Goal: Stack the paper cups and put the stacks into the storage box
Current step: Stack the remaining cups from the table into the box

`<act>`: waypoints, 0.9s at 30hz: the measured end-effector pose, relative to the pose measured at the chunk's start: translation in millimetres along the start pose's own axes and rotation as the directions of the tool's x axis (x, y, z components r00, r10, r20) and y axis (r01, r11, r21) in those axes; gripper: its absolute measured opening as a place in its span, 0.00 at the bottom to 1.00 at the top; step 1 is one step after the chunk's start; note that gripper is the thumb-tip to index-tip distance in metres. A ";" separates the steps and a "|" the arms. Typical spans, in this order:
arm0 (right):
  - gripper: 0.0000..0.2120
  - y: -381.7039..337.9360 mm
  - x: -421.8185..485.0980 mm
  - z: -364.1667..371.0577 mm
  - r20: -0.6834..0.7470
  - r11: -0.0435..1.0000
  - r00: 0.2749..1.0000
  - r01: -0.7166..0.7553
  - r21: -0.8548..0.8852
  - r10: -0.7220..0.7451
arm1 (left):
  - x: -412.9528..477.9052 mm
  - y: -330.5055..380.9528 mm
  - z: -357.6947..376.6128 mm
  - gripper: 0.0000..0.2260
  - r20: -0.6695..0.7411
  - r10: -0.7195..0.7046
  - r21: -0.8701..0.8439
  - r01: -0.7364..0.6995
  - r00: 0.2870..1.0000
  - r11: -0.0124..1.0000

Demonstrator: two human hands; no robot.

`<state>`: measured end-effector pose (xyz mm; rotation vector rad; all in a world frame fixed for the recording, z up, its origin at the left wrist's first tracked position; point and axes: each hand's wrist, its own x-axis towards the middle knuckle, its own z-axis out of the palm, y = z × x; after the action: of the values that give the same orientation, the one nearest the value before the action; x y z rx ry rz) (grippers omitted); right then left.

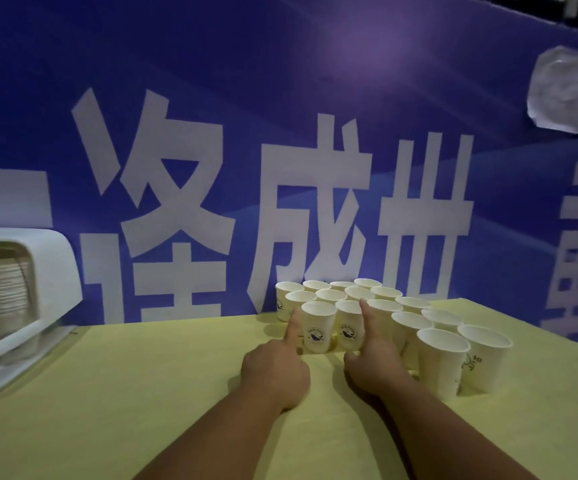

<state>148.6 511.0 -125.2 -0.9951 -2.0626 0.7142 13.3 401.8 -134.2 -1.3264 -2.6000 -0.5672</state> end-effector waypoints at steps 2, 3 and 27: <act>0.48 8.3 10.7 3.1 -0.019 0.999 0.999 -0.039 -0.018 0.039 | 9.3 3.9 4.1 0.47 0.000 0.033 -0.005 -0.033 0.999 0.999; 0.46 11.2 14.1 5.1 -0.024 0.998 0.998 -0.057 -0.035 0.056 | 12.4 5.1 5.9 0.49 -0.006 0.057 -0.013 -0.057 0.998 0.998; 0.08 -73.5 -14.8 30.0 -0.079 0.959 0.971 0.209 -0.191 -0.227 | -20.9 -60.9 -51.6 0.11 -0.352 -0.073 -0.126 0.030 0.933 0.992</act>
<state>100.5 453.7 -94.8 -0.8639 -2.1350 0.3606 -24.7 332.8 -109.3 -1.0682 -2.3376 -0.8930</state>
